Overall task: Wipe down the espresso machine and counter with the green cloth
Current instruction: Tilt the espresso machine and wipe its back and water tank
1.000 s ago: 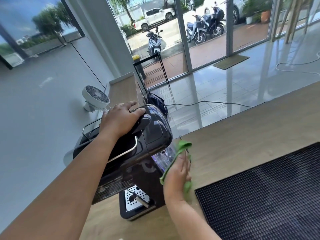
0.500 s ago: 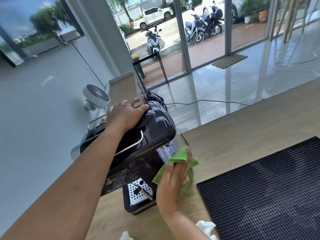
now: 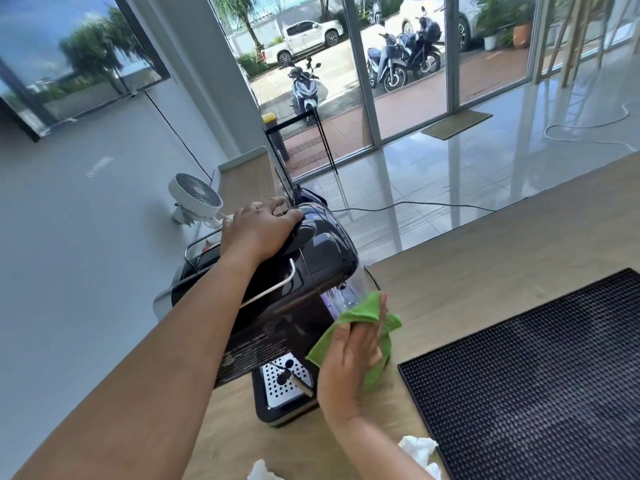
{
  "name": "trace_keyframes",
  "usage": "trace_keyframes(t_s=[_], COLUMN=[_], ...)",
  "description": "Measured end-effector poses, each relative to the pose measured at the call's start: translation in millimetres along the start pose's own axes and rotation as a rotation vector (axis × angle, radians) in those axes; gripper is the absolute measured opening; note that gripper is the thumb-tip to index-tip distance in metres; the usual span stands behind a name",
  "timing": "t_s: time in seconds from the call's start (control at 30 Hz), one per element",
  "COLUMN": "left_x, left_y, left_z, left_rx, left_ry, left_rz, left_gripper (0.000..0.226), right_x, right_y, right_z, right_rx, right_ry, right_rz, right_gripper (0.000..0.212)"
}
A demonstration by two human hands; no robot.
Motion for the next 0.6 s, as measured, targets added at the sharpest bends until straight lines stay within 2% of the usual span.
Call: trace_keyframes(t_s=[0.1,0.23,0.27,0.37,0.43,0.5,0.6], left_x=[0,0,0,-1,-1,-2,-1], left_y=[1,0,0,-1,-2,-1,0], left_z=[1,0,-1,-2,-3,-3,-2], left_rx=[0.001,0.003,0.002,0.004,0.005,0.007,0.005], left_ry=[-0.004,0.001,0.004,0.008,0.012,0.011,0.01], left_rz=[0.003,0.001,-0.002,-0.007,-0.004,0.002,0.004], left_gripper=[0.063,0.063,0.063,0.063,0.063,0.063,0.062], right_x=[9,5,2,-9,-9,-4,6], right_y=[60,37,14,-49,-54,-22,47], right_z=[6,4,0,-9,-10,-8,-7], right_rx=[-0.147,-0.253,-0.239,-0.024,0.057,-0.02,-0.257], right_ry=[-0.005,0.024,0.035,-0.01,-0.034,-0.021,0.028], right_rz=[-0.015,-0.076,-0.109,-0.114,-0.08,0.005,0.066], right_gripper=[0.064,0.062,0.062,0.061,0.06,0.063,0.062])
Point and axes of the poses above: each hand's wrist, its own z-axis towards the middle knuckle, its own x-axis out of the palm, y = z × x, the point moved 7 cm from there along z, towards the middle knuckle, and after that the axes turned 4 degrees about z, right-handed, at the moved point
